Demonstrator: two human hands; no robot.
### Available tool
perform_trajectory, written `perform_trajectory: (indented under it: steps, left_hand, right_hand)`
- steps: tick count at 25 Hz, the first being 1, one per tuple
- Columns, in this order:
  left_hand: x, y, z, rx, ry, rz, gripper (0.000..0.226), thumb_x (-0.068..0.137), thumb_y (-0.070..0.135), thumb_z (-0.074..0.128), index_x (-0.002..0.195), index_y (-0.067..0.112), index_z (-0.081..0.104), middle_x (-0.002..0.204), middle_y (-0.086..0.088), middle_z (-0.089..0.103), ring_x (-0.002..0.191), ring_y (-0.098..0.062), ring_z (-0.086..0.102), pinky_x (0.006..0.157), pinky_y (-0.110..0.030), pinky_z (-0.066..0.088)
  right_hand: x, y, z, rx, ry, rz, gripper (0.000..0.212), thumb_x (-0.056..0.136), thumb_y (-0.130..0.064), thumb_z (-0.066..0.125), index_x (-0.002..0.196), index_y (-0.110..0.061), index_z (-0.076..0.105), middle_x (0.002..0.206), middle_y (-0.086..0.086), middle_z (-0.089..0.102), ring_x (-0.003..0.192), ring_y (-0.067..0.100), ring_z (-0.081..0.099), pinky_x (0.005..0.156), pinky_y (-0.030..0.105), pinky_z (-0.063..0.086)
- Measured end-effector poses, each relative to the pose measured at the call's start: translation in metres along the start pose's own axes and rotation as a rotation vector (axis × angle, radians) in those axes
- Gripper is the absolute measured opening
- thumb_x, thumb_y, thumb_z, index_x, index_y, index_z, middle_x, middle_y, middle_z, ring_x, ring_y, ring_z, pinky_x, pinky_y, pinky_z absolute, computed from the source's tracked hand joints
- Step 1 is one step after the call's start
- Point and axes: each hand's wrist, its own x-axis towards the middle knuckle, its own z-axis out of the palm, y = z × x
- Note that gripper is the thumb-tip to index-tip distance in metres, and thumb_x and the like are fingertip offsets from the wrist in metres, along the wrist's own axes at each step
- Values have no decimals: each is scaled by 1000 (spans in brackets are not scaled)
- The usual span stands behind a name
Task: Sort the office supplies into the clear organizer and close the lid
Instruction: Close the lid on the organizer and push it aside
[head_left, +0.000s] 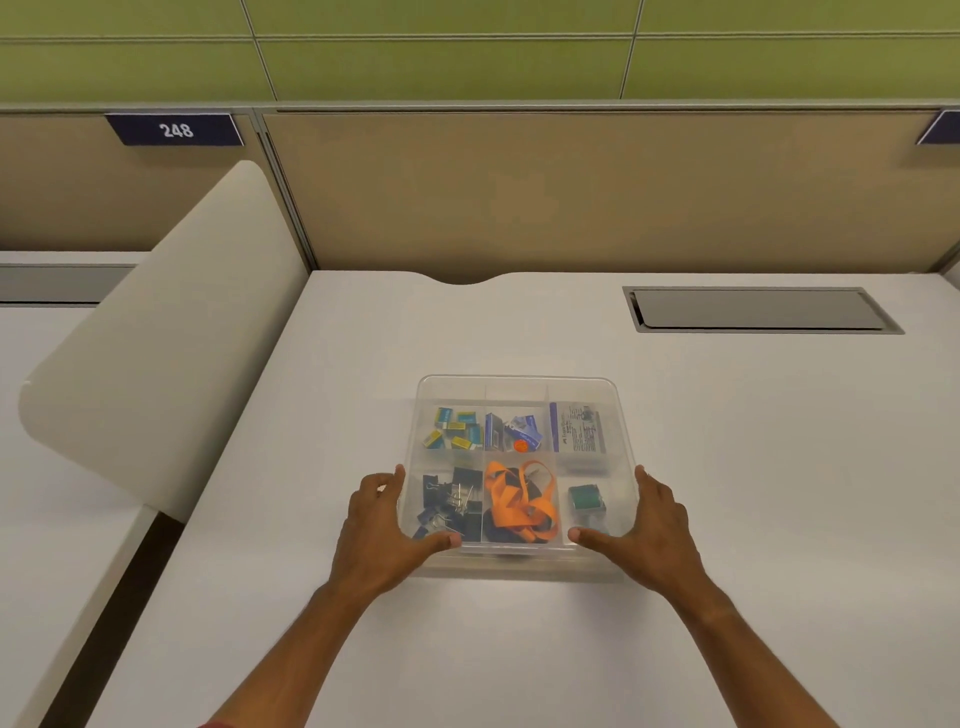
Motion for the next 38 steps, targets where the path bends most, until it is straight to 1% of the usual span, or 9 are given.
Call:
perform_trajectory:
  steps: [5, 13, 18, 20, 22, 24, 30, 34, 38]
  left_hand:
    - [22, 17, 1, 199, -4, 97, 129, 49, 91, 51, 152, 27, 9, 162, -1, 6, 147, -26, 11, 115, -48, 22]
    - [77, 61, 12, 367, -33, 286, 119, 61, 91, 36, 152, 27, -7, 160, 0, -15, 148, -21, -12, 118, -39, -2]
    - [116, 82, 18, 375, -79, 368, 107, 69, 81, 33, 153, 24, -2, 161, 0, -9, 148, -18, -11, 117, -34, -8]
    - [128, 86, 22, 405, -93, 397, 100, 73, 77, 28, 152, 23, -3, 161, -1, -9, 148, -18, -11, 118, -35, -7]
    - [136, 88, 26, 449, -113, 410, 97, 74, 75, 23, 152, 24, -5, 161, -1, -11, 148, -18, -13, 117, -36, -9]
    - [140, 88, 29, 462, -119, 414, 97, 74, 74, 22, 152, 23, -5, 161, 0, -11, 148, -19, -12, 117, -37, -9]
    - [141, 81, 36, 459, -72, 450, 91, 79, 70, 26, 152, 26, -4, 161, 1, -9, 148, -19, -12, 114, -34, -13]
    - [140, 80, 38, 477, -69, 446, 92, 78, 73, 24, 151, 28, -8, 160, 2, -14, 147, -18, -16, 113, -34, -18]
    - [137, 83, 34, 474, -102, 423, 95, 75, 76, 21, 150, 28, -10, 160, 2, -17, 146, -19, -17, 115, -35, -16]
  right_hand:
    - [27, -22, 4, -245, -16, -36, 130, 47, -91, 46, 151, -22, 13, 160, 6, 16, 145, 30, 20, 111, 52, 30]
    - [84, -66, 34, -410, -51, -235, 117, 66, -90, 32, 153, -20, 0, 162, 6, -4, 149, 27, -4, 119, 46, -1]
    - [123, -85, 41, -462, -61, -330, 96, 83, -77, 31, 153, -19, 2, 162, 6, -3, 149, 26, -3, 121, 47, -2]
    - [132, -88, 45, -482, -70, -336, 99, 78, -83, 17, 153, -20, 1, 162, 5, -4, 149, 26, -5, 121, 48, -2]
    - [136, -89, 49, -494, -71, -344, 114, 61, -90, -13, 153, -22, -2, 162, 4, -7, 149, 25, -7, 120, 47, -6]
    - [139, -87, 53, -491, -59, -353, 124, 50, -88, -26, 153, -22, -2, 162, 3, -6, 149, 25, -7, 119, 45, -8]
    - [143, -85, 59, -480, -27, -341, 100, 73, -83, 7, 153, -23, 5, 162, 3, 2, 150, 25, -1, 120, 47, -4]
    - [141, -86, 57, -502, -33, -336, 106, 68, -86, -4, 153, -23, 3, 162, 3, 1, 149, 24, -2, 120, 47, -4]
    - [140, -86, 57, -486, -60, -332, 97, 75, -80, 9, 153, -23, 1, 162, 3, -3, 149, 24, -4, 120, 46, -4]
